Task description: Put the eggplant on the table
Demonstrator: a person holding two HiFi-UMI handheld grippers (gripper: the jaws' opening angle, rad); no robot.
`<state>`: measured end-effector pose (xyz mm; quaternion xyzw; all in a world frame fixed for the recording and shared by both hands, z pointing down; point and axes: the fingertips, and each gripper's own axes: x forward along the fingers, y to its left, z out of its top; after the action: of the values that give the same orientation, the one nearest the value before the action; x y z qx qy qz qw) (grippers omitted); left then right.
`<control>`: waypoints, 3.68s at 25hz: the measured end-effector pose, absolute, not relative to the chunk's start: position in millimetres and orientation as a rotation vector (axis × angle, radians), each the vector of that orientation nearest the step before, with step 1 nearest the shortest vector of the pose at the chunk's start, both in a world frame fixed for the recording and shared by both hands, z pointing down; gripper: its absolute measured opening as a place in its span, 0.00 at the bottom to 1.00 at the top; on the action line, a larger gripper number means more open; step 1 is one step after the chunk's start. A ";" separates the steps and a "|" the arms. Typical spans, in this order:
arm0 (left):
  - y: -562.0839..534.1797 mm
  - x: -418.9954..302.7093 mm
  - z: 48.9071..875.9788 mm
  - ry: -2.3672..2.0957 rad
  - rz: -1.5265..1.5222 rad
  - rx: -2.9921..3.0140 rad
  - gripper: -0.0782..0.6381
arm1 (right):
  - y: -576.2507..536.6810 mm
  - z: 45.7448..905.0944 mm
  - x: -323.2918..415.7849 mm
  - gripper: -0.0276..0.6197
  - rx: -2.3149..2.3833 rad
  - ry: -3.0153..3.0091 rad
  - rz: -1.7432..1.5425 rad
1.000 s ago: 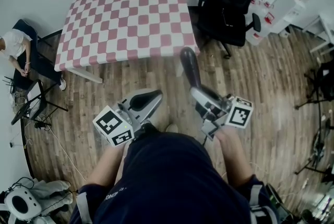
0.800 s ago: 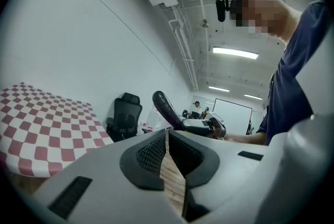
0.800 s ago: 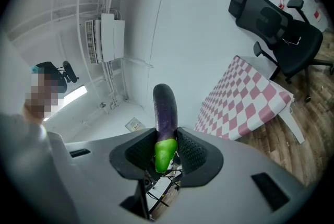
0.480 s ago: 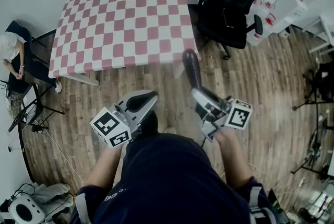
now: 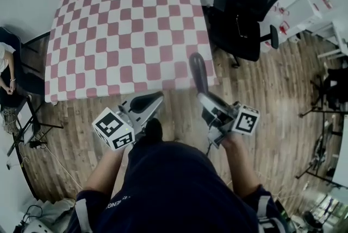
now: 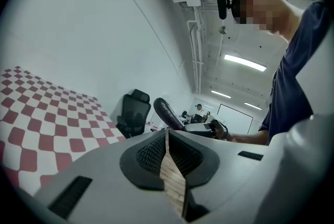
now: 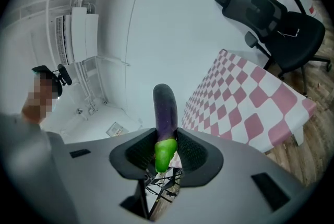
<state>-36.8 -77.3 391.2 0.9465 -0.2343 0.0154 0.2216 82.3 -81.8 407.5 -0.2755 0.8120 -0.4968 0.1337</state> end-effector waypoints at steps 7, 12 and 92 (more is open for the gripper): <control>-52.5 -34.6 398.6 -0.693 0.063 2.649 0.16 | -63.0 429.2 98.2 0.24 -0.820 2.349 -1.433; -51.8 -9.0 454.7 -0.812 0.040 2.774 0.16 | -57.7 496.2 141.5 0.24 -0.792 2.404 -1.300; -126.2 -70.3 376.7 -0.800 0.073 2.577 0.16 | -157.9 390.2 44.2 0.09 -1.060 3.022 -0.865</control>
<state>-70.3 -126.2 376.7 0.9315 -0.2890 0.0265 0.2194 44.2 -157.9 390.2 -0.3182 0.9075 -0.2598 -0.0878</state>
